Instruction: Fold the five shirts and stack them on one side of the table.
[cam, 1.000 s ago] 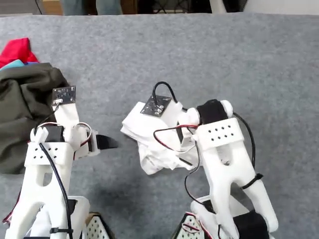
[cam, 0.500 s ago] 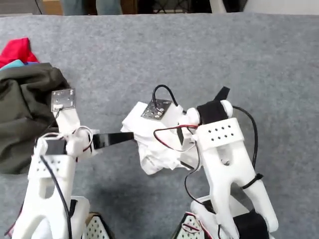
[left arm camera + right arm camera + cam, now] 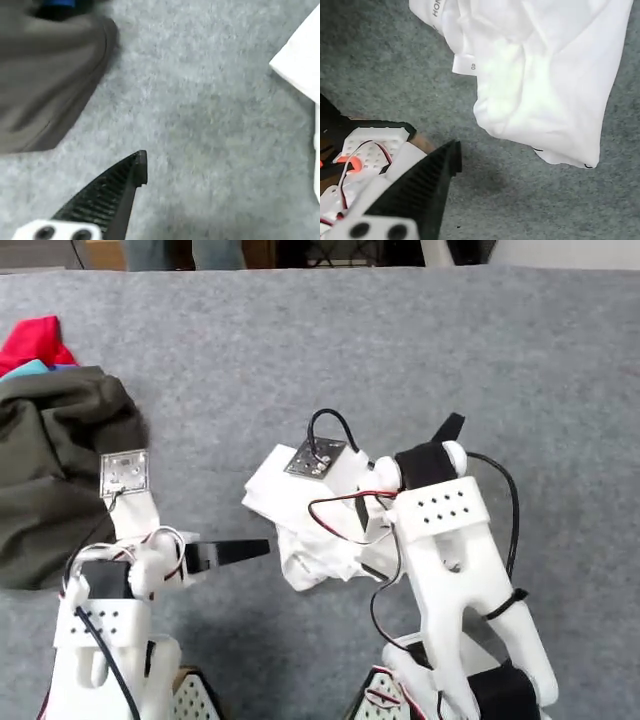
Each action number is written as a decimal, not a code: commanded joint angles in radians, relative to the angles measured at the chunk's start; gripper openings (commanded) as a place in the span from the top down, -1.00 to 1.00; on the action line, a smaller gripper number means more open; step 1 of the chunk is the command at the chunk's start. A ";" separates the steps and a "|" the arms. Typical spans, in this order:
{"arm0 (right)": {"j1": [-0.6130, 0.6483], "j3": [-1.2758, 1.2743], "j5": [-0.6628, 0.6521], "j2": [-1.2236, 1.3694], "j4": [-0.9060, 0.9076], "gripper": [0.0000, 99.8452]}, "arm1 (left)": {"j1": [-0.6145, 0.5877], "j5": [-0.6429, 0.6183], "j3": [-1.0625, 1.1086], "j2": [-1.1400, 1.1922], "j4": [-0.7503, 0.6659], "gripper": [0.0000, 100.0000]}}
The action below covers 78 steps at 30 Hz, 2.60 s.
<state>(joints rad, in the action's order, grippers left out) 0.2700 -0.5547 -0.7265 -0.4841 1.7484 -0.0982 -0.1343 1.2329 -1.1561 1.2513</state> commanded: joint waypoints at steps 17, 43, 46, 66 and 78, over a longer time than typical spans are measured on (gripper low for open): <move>0.005 0.044 0.005 0.427 -0.034 -0.10 | 0.001 -0.006 -0.650 0.931 0.400 -0.35; 0.009 0.278 0.081 0.636 -0.278 0.37 | -0.107 0.189 -0.917 1.099 0.508 -0.35; -0.003 0.277 0.061 0.662 -0.278 0.50 | -0.117 0.344 -0.885 1.079 0.508 -0.24; -0.445 0.963 0.054 0.677 0.017 0.97 | 0.001 0.354 -0.834 1.071 0.425 0.95; -0.809 0.601 -0.078 0.679 -0.046 0.97 | 0.246 0.345 -0.840 1.071 0.176 0.94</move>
<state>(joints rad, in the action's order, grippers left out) -0.4588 0.1511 -0.7618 0.1987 1.7453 0.0859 0.2079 0.4028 -0.0560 1.5044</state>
